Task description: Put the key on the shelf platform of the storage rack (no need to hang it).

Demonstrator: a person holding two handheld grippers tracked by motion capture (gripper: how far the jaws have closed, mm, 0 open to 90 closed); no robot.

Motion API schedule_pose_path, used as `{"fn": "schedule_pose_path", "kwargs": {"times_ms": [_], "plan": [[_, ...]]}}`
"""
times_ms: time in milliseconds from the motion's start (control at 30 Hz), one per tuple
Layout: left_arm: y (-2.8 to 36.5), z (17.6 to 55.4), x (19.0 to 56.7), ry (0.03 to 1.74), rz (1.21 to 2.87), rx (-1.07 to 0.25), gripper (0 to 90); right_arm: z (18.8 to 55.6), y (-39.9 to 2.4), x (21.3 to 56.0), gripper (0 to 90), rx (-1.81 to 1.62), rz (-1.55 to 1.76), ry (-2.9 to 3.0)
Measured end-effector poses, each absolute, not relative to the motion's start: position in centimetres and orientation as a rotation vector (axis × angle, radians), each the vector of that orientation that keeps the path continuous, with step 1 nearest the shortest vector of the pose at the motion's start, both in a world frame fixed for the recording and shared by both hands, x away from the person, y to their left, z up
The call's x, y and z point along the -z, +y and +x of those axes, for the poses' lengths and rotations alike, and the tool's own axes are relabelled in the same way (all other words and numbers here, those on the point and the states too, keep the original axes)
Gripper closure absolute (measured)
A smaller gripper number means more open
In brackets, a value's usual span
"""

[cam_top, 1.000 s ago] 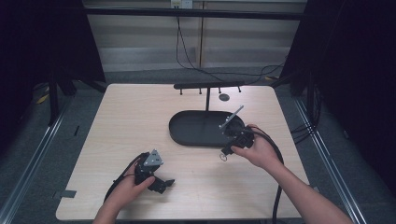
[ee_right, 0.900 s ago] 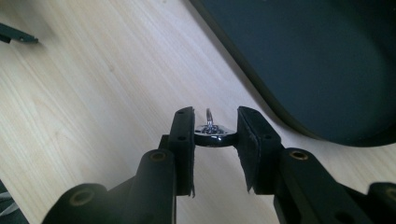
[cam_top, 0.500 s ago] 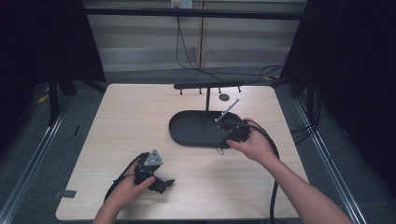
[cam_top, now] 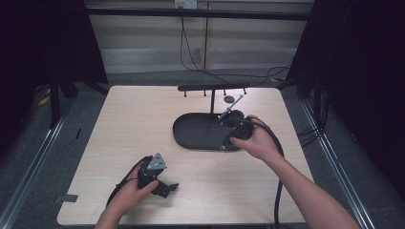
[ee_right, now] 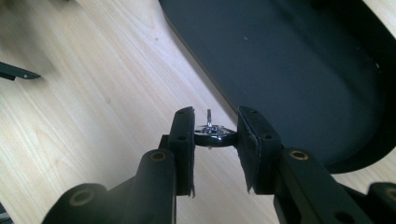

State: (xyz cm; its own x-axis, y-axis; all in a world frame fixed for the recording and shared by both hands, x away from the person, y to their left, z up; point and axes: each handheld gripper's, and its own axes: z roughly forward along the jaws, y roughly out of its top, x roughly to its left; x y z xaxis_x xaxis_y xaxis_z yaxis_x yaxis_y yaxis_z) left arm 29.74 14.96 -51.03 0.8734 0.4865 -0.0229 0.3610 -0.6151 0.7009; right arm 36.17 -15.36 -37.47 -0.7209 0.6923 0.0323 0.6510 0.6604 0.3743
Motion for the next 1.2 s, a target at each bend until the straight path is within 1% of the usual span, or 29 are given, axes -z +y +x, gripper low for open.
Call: {"fn": "schedule_pose_path", "kwargs": {"times_ms": [733,1200], "plan": [[14.9,29.7,51.1,0.614,2.289,-0.216,0.0,38.0,-15.5,36.9,68.4,-0.569,1.181,2.706],[14.9,29.7,51.1,0.617,2.286,-0.213,0.0,39.9,-15.5,37.6,68.4,-0.541,1.219,2.675]]}}
